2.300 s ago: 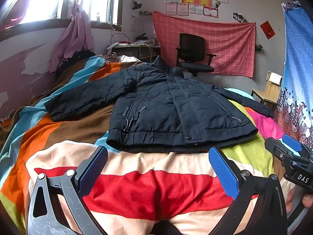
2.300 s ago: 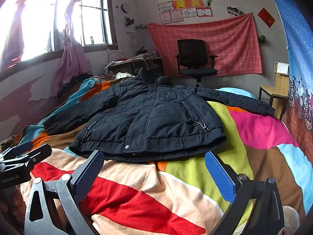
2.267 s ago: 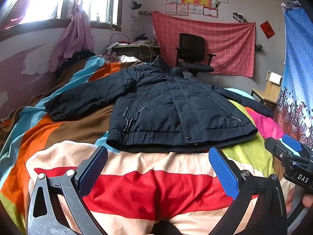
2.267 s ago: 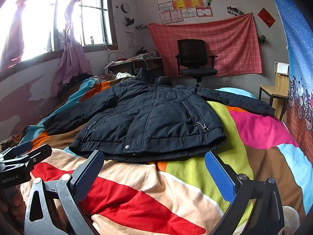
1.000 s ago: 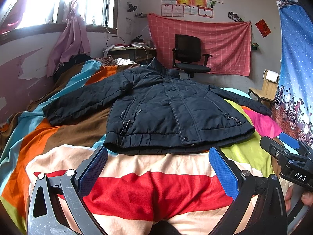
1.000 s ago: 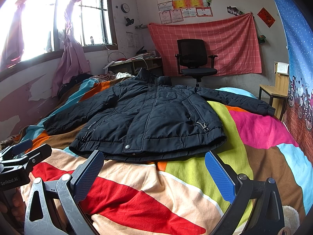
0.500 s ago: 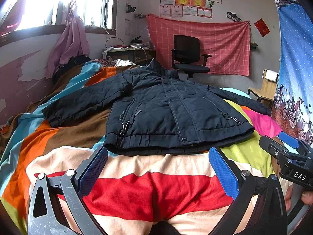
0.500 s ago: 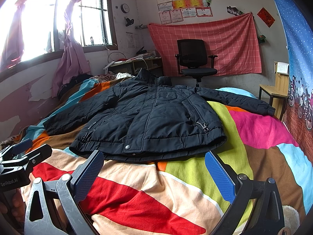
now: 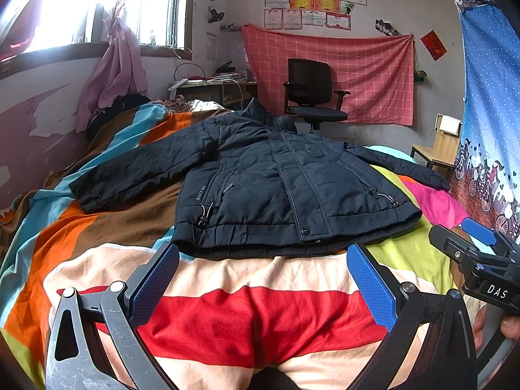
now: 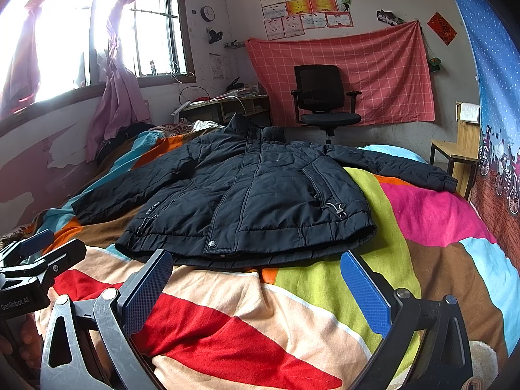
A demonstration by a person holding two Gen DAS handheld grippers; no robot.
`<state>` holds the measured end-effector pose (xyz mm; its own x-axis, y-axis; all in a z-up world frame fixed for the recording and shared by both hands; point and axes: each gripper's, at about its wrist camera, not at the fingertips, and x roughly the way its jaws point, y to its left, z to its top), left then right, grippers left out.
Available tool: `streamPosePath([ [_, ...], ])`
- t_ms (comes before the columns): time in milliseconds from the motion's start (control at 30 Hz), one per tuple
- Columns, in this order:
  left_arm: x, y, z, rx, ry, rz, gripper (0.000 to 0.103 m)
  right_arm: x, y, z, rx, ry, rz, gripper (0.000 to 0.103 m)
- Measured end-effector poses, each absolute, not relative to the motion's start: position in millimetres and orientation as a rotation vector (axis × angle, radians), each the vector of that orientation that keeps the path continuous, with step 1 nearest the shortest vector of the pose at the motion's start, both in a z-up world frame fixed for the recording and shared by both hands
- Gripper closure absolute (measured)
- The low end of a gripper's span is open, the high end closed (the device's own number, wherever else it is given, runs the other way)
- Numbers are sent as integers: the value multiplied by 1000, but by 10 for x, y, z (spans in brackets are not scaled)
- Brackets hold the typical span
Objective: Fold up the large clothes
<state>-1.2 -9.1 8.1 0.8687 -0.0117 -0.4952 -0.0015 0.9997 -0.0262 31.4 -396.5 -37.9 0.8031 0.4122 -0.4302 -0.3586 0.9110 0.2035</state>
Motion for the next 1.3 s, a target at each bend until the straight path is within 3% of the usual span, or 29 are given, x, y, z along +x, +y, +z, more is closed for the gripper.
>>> streamPosePath([
  [767,-14,-105,81,-27,519,-11,2,321,-3966,-381,117,495,411,0],
  [1300,229,161,31,-80,688,5,2,482,-4162,-328,101,657,140,0],
])
